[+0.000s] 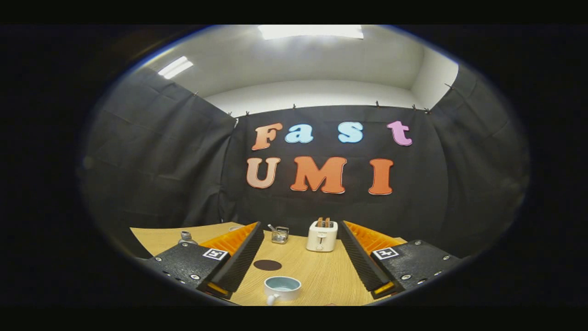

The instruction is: Take the bottle from table, then pour the juice into the cup, finally place the bottle on the coaster

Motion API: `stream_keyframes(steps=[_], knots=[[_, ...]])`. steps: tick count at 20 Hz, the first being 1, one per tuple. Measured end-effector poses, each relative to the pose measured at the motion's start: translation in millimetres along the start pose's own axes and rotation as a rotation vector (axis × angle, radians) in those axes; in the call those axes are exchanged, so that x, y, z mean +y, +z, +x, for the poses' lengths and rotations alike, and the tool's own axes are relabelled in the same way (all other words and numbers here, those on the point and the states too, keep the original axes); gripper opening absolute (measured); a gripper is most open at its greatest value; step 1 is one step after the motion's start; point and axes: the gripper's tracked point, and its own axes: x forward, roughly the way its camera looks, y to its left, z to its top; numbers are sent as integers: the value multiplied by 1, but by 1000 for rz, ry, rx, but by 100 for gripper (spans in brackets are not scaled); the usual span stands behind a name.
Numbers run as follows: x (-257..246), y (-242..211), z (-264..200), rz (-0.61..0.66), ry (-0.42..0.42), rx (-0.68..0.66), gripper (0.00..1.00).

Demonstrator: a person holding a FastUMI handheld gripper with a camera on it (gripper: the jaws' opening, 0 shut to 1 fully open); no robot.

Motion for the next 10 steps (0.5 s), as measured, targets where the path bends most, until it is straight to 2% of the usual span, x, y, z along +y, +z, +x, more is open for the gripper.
stream_keyframes(steps=[10], knots=[[12,1,-1,27,27,5,98]])
